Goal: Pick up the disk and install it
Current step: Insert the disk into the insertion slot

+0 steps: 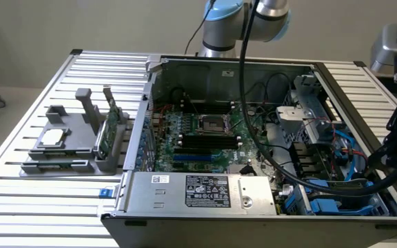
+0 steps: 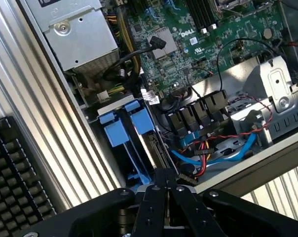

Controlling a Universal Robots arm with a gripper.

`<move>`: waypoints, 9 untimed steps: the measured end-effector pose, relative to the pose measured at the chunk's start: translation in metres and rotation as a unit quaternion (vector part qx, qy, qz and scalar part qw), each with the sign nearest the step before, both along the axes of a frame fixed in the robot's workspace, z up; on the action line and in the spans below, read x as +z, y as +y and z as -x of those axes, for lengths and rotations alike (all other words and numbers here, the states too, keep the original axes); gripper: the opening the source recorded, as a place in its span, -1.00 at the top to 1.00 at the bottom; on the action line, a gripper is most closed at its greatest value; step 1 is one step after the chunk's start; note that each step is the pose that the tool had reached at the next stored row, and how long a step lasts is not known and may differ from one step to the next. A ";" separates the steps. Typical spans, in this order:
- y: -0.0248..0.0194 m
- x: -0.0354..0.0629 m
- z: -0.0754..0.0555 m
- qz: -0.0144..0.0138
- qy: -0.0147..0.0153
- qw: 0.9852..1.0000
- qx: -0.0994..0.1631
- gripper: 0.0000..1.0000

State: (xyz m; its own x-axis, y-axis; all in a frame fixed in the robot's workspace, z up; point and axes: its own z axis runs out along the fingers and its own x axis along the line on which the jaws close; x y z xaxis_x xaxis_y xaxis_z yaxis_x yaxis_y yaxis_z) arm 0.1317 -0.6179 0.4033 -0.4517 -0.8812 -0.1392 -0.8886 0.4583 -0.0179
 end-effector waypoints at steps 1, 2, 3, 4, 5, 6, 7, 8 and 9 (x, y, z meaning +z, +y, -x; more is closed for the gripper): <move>0.0000 -0.0007 0.000 0.000 0.000 1.000 -0.009 0.79; 0.0000 -0.0008 0.000 0.000 0.000 1.000 -0.018 0.79; 0.0000 -0.0008 0.000 0.000 0.000 1.000 -0.023 0.79; 0.0000 -0.0008 0.000 0.001 0.000 1.000 -0.027 0.79; 0.0000 -0.0007 0.000 0.001 0.000 0.999 -0.032 0.79; 0.0000 -0.0004 0.000 0.001 0.000 0.999 -0.039 0.79; 0.0000 -0.0003 0.000 0.001 0.000 0.999 -0.047 0.79; 0.0000 -0.0001 0.000 0.001 0.000 0.999 -0.054 0.79; 0.0000 0.0000 0.000 0.001 0.000 0.998 -0.062 0.79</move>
